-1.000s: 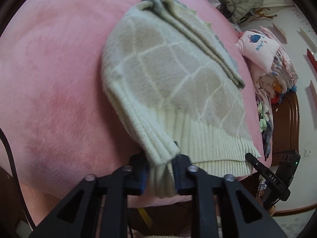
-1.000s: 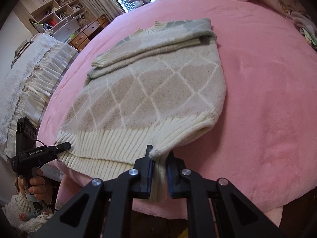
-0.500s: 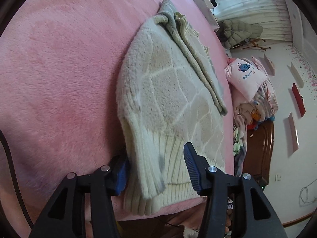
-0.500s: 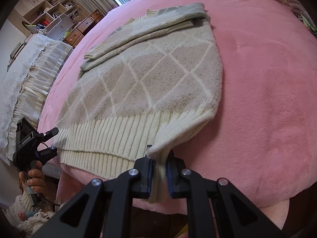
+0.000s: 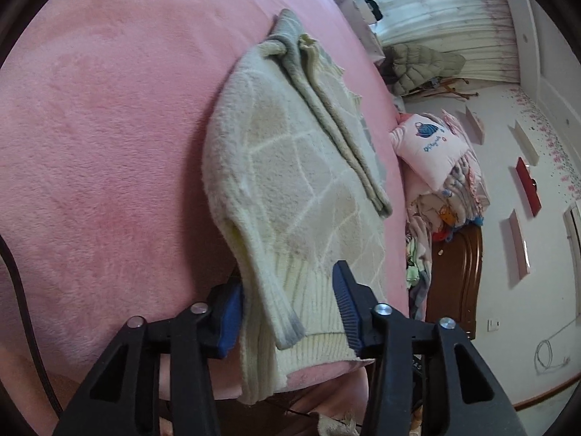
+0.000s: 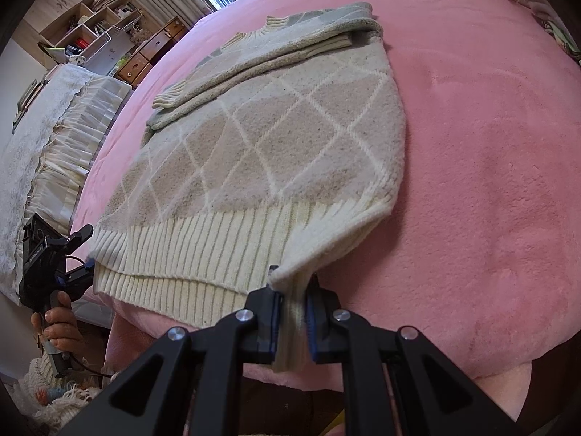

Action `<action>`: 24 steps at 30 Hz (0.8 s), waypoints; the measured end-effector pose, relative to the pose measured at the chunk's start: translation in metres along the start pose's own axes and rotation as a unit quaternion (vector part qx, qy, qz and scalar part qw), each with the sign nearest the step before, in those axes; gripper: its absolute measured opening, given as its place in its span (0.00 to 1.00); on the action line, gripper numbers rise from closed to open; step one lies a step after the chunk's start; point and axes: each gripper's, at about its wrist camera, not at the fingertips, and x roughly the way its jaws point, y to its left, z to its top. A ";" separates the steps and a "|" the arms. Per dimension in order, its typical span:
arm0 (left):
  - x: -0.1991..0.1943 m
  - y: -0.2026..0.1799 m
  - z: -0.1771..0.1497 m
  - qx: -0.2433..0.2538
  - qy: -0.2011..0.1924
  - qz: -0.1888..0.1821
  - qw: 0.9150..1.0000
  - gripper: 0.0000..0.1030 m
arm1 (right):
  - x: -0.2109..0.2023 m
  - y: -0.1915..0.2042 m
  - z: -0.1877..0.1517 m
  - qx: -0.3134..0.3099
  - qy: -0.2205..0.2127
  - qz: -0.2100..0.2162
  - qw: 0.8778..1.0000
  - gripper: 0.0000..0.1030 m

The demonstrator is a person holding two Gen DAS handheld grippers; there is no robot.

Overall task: Fold small clothes
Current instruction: 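Lift the hem with both tools and fold it toward the collar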

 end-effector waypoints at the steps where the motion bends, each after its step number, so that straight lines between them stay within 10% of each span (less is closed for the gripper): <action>1: 0.000 0.002 0.000 -0.003 0.000 0.006 1.000 0.34 | 0.000 0.000 0.000 0.001 0.000 0.000 1.000 0.11; 4: 0.001 0.005 -0.002 -0.005 0.003 0.030 1.000 0.14 | -0.001 0.000 0.000 0.001 -0.001 0.000 1.000 0.11; 11: 0.003 -0.015 -0.005 0.052 0.010 0.113 0.992 0.08 | -0.002 0.003 0.002 -0.010 -0.005 -0.004 1.000 0.11; 24: 0.002 -0.097 0.035 0.127 -0.023 0.082 0.988 0.07 | -0.046 0.027 0.048 -0.042 -0.084 0.016 0.995 0.10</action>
